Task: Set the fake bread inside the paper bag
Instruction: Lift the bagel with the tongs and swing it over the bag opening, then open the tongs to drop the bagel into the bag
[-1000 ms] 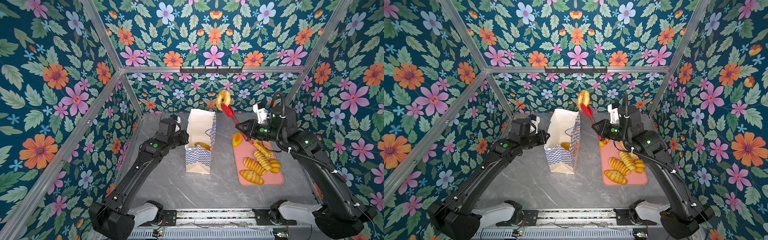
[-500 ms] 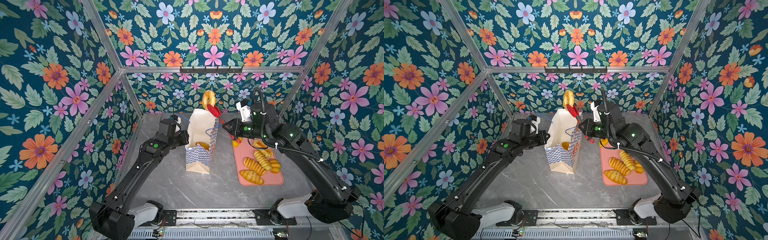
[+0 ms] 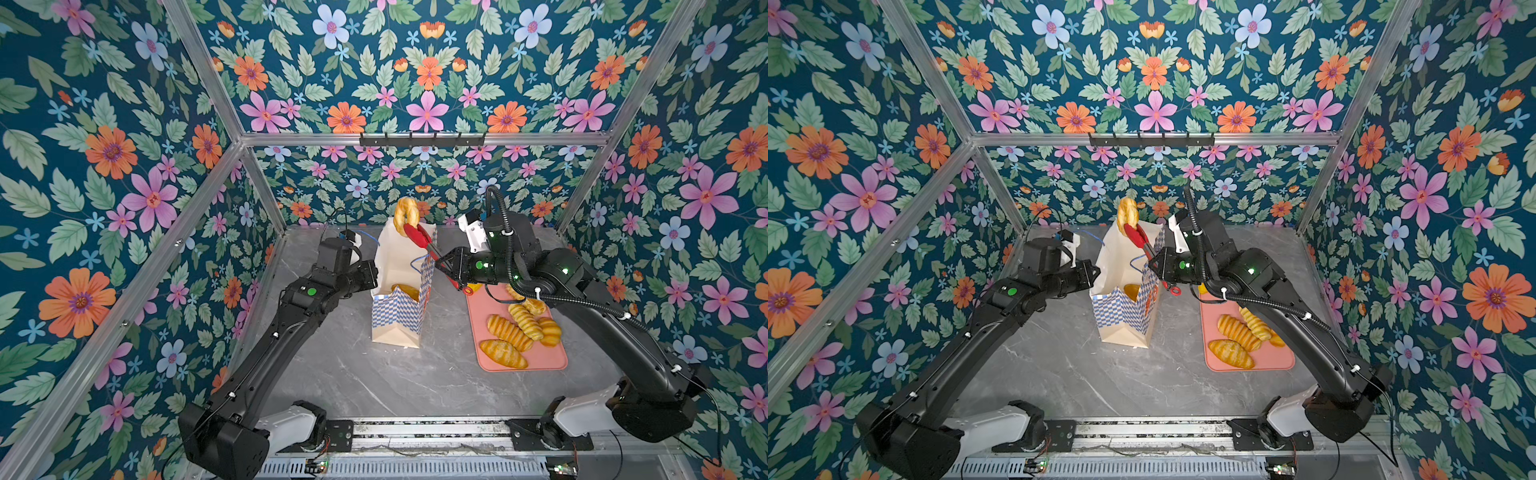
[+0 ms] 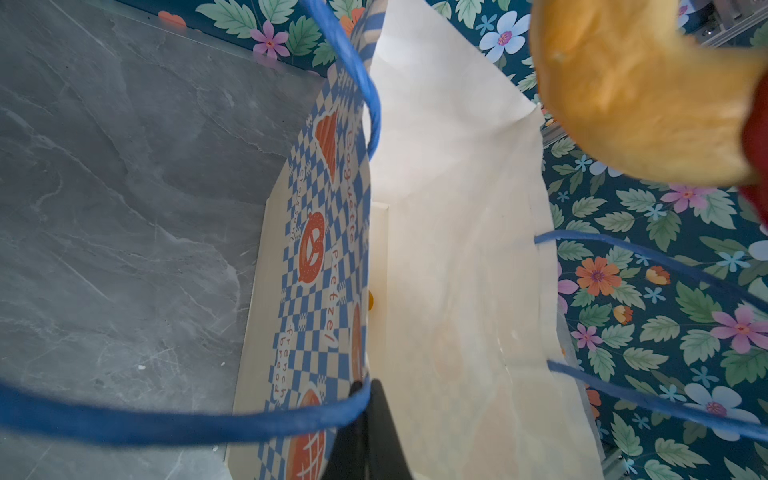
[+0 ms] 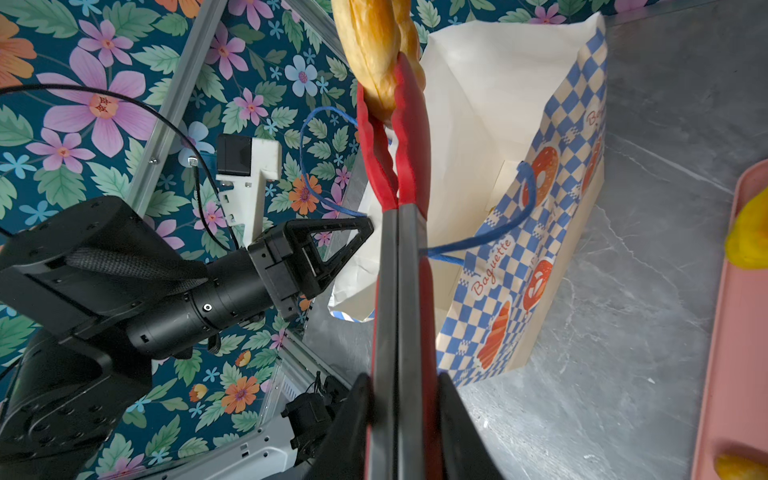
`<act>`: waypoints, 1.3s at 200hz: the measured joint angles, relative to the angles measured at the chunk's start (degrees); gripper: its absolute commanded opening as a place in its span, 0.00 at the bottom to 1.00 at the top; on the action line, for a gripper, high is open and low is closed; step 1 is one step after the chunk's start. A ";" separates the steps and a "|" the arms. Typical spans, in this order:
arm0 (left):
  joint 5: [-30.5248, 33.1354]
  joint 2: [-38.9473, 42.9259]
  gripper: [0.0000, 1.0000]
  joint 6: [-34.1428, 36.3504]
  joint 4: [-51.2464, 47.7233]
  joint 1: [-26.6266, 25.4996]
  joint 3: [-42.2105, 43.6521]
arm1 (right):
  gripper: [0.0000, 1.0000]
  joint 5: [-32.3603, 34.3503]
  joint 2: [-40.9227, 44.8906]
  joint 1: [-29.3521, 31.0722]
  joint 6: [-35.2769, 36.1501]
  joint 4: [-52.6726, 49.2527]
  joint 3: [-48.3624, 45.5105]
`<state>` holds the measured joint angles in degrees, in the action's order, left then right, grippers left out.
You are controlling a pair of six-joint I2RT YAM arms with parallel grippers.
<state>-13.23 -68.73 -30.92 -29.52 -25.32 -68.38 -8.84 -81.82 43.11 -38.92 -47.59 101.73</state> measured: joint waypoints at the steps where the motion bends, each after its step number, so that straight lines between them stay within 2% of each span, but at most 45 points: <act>1: 0.00 0.00 0.03 0.00 0.00 0.00 0.00 | 0.26 0.00 -0.02 0.02 -0.02 -0.02 0.00; 106: 0.00 0.02 0.03 -0.17 0.31 0.00 0.22 | 0.33 2.45 1.73 0.48 -0.37 -2.36 -6.60; 170: -0.17 0.02 0.03 -0.17 0.39 0.00 0.22 | 0.51 4.11 2.43 0.55 -0.15 -2.71 -7.80; 235: -0.17 0.00 0.03 -0.17 0.46 0.00 0.24 | 0.50 4.46 2.36 0.52 -0.07 -2.62 -6.86; 260: -0.13 0.26 0.07 -0.17 0.68 0.00 0.63 | 0.48 4.26 1.92 0.52 0.09 -2.51 -5.27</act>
<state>-13.37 -68.47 -31.09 -28.84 -25.32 -67.75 -4.58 -79.90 43.64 -38.83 -50.11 96.47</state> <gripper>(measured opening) 0.051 0.491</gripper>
